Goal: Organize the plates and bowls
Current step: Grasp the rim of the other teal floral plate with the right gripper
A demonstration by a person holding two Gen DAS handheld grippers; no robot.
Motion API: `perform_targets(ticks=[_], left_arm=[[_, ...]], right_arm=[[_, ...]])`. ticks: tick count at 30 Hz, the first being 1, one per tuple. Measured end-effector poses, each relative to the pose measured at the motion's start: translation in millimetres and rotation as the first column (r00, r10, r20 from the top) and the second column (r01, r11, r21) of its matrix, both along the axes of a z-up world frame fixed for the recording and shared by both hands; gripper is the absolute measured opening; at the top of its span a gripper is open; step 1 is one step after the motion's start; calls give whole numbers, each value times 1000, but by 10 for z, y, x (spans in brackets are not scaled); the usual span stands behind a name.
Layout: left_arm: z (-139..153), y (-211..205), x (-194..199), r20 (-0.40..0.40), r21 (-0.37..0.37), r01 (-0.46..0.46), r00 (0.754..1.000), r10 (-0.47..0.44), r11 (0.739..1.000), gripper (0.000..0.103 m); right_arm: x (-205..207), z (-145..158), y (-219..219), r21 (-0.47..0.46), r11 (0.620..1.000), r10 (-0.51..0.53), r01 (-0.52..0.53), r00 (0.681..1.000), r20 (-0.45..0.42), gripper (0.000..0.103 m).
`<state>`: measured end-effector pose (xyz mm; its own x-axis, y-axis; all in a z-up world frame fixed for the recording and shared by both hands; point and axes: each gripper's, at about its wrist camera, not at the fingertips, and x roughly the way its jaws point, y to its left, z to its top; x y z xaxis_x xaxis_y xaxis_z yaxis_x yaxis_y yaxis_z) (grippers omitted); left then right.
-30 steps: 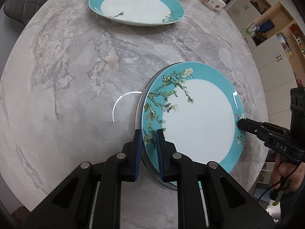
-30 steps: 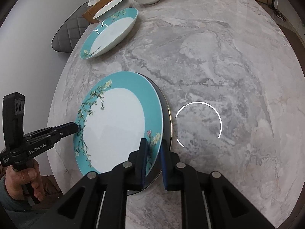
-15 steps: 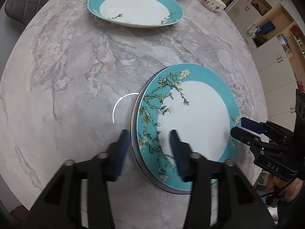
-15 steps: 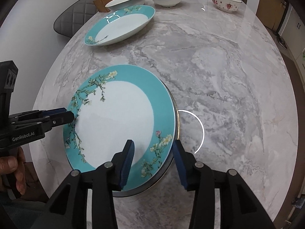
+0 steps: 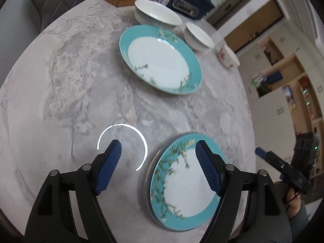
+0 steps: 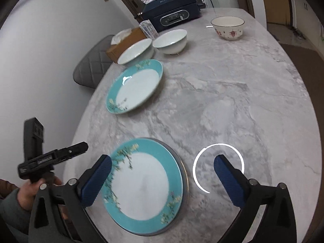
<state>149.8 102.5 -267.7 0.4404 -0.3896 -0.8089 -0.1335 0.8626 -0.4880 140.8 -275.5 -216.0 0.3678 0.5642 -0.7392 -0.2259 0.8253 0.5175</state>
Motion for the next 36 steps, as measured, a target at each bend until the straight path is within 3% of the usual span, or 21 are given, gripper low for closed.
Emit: perform_targets(ticks=[2,5,9,14,18,20,25,28,31,33,34,36], left_arm=[[48,143,196,2,-22,-27,1000,27,999,103],[146,288,508,35,17,-56,998,55,998,103],[128,476,1060,-22,68,-69,997,70,995,103],[3,559,1589,-86,113,-49,995,59,992,102],[-143,476,1879,-98,167,-6,995,23,986,102],[-258,467,2006,-141,192,5,990,23,981,102],[-390,518,2106,-132,120,3,991,12,993,102],[-489,521,2132,-154,113,24,988,-6,993,102],[-572,541,2134,-171,91,21,985,-5,996,88],[-621,537,2130,-183,74,25,983,-11,997,63],[-623,527,2130,-180,88,29,984,-13,996,62],[-639,502,2143,-189,89,44,982,-27,995,41]], right_arm=[[270,-24,-76,72,997,-5,9,999,-49,103],[664,-18,-94,108,994,-9,13,999,-38,103],[1194,-110,59,130,991,-2,12,997,-81,103],[1826,-410,424,130,991,50,-23,978,-205,103],[2073,-582,701,67,994,96,-84,977,-191,102],[2172,-691,762,86,992,109,-93,971,-214,97],[2296,-829,799,139,986,127,-98,966,-225,95],[2331,-894,818,145,982,149,-118,961,-233,85],[2347,-940,828,149,981,155,-120,957,-244,75],[2346,-946,833,149,981,155,-121,957,-245,72],[2341,-950,843,147,981,159,-126,956,-245,68],[2327,-951,886,127,981,174,-146,953,-247,58]])
